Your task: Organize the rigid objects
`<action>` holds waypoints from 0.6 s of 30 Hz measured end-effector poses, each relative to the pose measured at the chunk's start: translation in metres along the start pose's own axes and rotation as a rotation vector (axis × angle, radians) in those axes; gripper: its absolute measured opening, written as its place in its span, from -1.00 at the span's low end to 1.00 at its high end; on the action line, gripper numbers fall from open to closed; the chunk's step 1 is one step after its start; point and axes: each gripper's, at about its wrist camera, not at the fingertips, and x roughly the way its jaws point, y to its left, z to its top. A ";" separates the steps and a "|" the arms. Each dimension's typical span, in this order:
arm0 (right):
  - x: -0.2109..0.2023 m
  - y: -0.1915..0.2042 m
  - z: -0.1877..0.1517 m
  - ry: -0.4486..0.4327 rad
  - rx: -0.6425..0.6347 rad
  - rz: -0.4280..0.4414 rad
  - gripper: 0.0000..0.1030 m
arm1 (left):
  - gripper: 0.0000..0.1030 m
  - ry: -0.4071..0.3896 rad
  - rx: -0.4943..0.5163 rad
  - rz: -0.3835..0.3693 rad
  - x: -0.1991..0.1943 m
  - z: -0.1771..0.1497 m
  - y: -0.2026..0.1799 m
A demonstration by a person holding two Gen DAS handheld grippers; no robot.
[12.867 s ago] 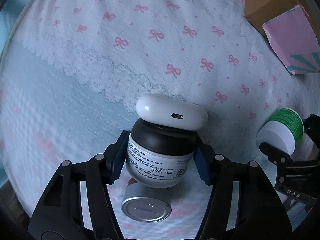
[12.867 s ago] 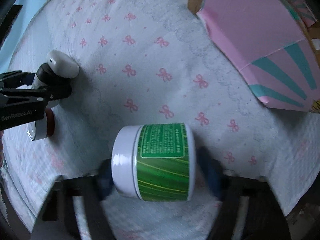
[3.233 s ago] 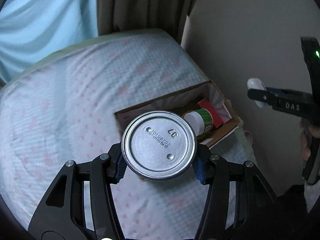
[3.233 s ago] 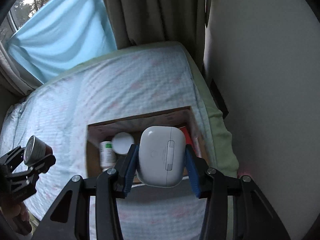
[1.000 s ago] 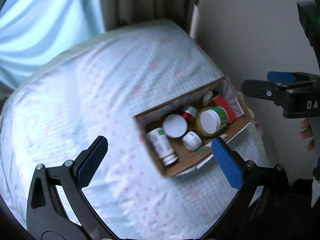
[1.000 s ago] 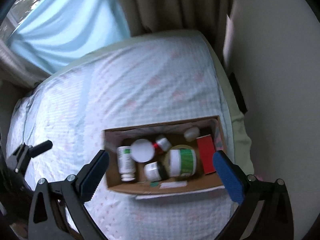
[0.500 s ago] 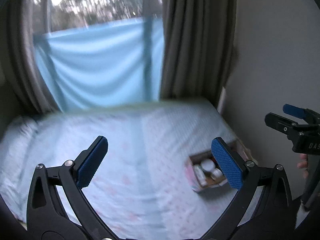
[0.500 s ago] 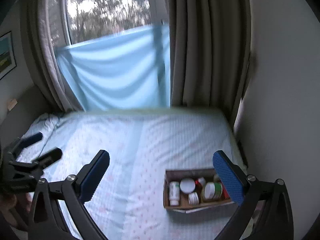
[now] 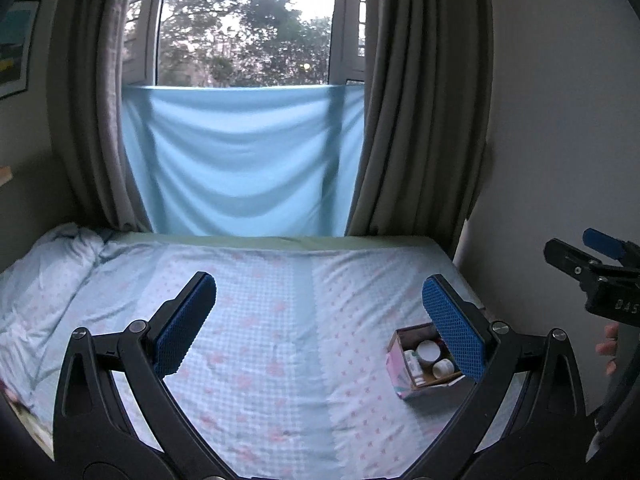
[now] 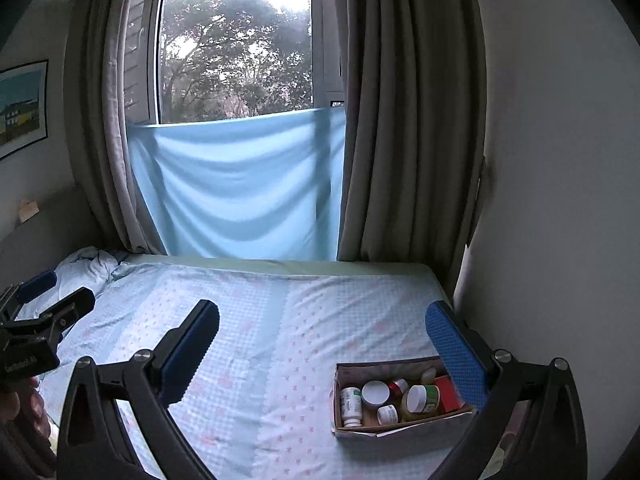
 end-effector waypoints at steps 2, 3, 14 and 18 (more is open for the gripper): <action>-0.001 0.000 0.000 -0.002 0.003 0.002 1.00 | 0.99 -0.010 0.011 0.010 0.000 0.000 -0.002; -0.001 0.001 0.001 -0.004 0.006 -0.003 1.00 | 1.00 -0.012 0.014 0.013 0.000 0.000 -0.003; -0.002 -0.002 -0.001 0.003 0.024 -0.019 1.00 | 0.99 -0.013 0.025 0.000 0.003 0.003 -0.007; -0.002 -0.002 0.000 0.007 0.029 -0.021 1.00 | 0.99 -0.010 0.032 0.004 0.004 0.004 -0.010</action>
